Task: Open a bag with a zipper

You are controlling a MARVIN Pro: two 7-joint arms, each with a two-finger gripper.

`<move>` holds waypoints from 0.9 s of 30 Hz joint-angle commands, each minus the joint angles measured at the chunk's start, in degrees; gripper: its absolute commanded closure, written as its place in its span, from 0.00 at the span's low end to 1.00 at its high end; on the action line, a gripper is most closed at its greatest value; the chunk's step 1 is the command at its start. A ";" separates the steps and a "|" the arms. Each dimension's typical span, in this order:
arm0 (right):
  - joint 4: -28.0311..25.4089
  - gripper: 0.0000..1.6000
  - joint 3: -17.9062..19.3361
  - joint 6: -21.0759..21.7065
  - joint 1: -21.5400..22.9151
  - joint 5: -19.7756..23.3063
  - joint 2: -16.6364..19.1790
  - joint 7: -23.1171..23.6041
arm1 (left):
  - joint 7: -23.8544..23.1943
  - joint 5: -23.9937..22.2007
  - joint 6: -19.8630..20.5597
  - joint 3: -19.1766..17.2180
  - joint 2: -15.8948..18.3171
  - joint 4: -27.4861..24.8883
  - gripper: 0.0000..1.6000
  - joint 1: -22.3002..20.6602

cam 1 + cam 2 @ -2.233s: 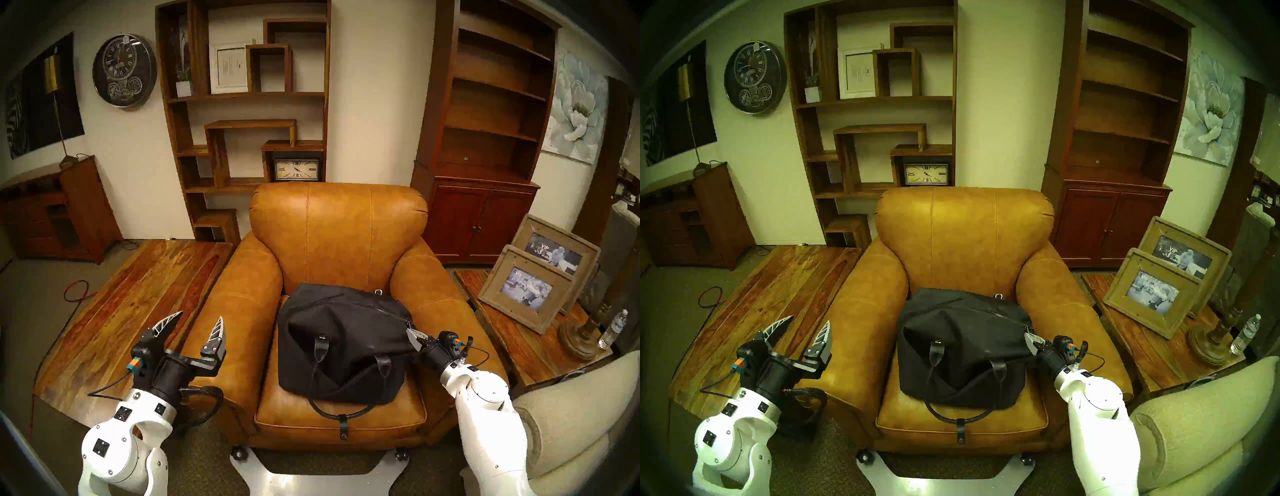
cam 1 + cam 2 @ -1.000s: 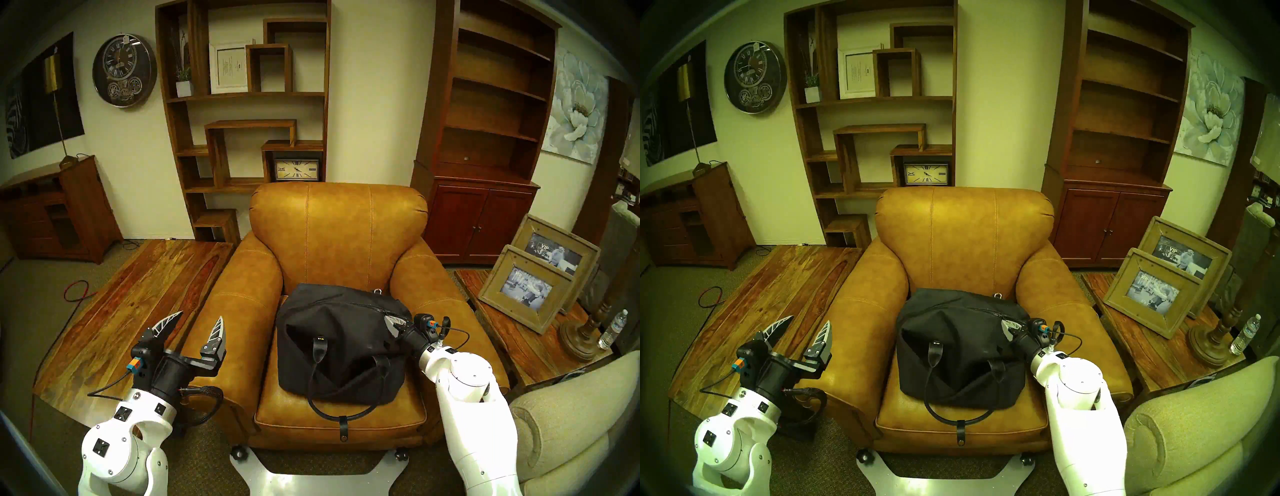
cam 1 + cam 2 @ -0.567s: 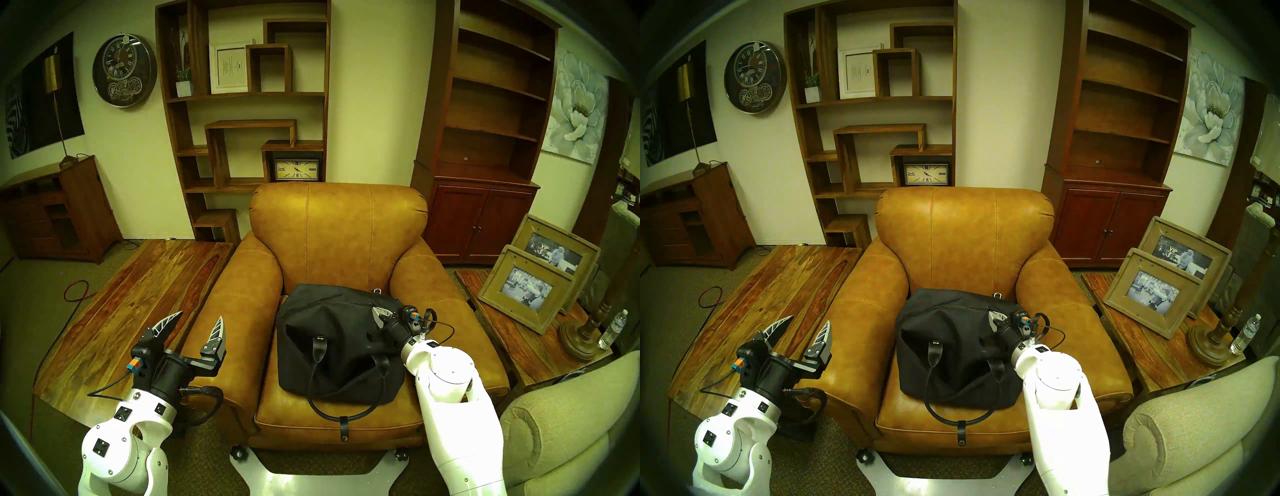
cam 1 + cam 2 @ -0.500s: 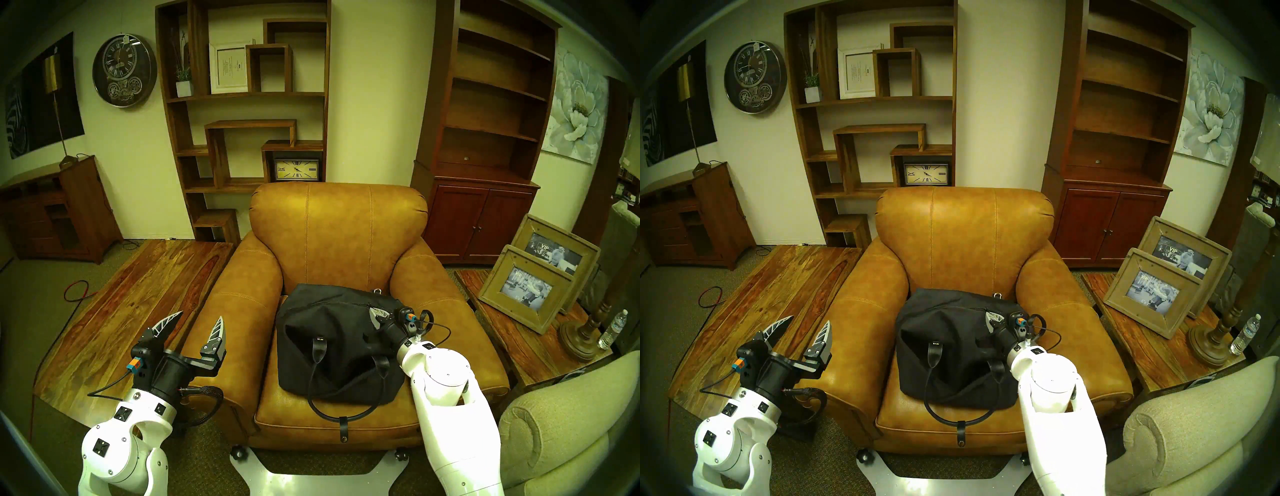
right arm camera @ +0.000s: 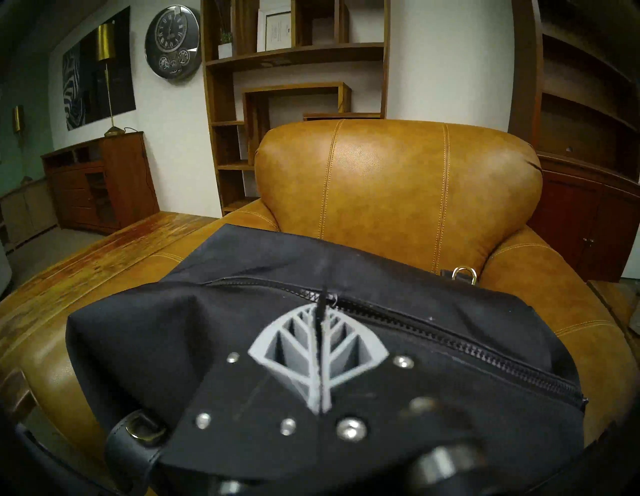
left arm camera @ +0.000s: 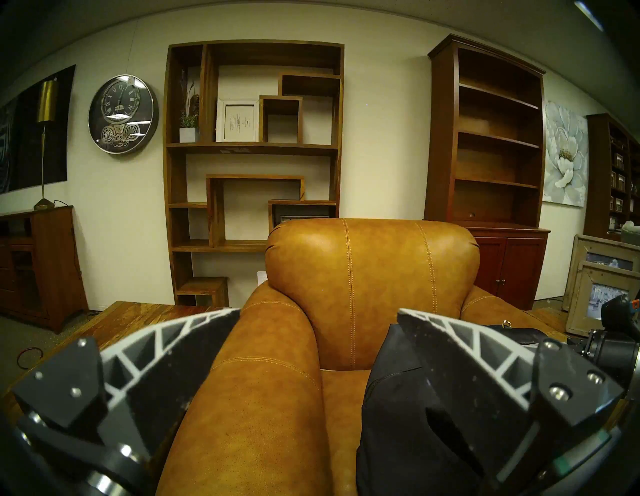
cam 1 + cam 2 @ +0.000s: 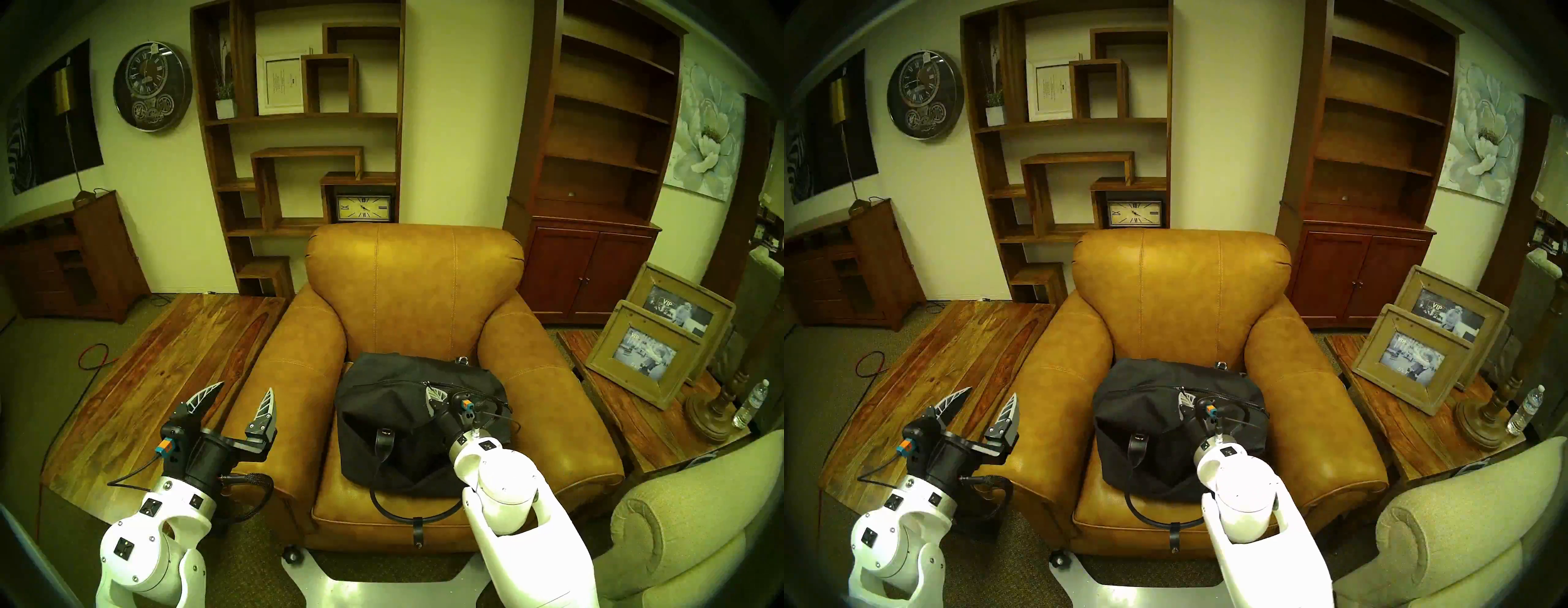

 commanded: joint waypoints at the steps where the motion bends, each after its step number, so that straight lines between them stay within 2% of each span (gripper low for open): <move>1: -0.12 1.00 -7.86 -0.60 4.29 2.67 2.22 -4.87 | -0.12 0.09 -0.20 0.05 0.13 -1.09 0.00 -0.11; 8: 3.41 1.00 -12.77 -0.27 9.63 4.95 2.13 -10.67 | -0.12 0.08 -0.21 0.05 0.13 -1.08 0.00 -0.12; 16: 6.60 1.00 -16.47 0.23 13.82 6.53 1.29 -11.88 | -0.12 0.06 -0.22 0.05 0.13 -1.01 0.00 -0.16; 21: 7.38 1.00 -17.43 0.30 15.16 7.34 0.83 -12.20 | -0.12 0.05 -0.22 0.05 0.13 -0.98 0.00 -0.18; 27: 10.53 1.00 -21.01 0.69 19.44 9.06 -0.47 -13.93 | -0.12 0.04 -0.22 0.05 0.13 -0.96 0.00 -0.20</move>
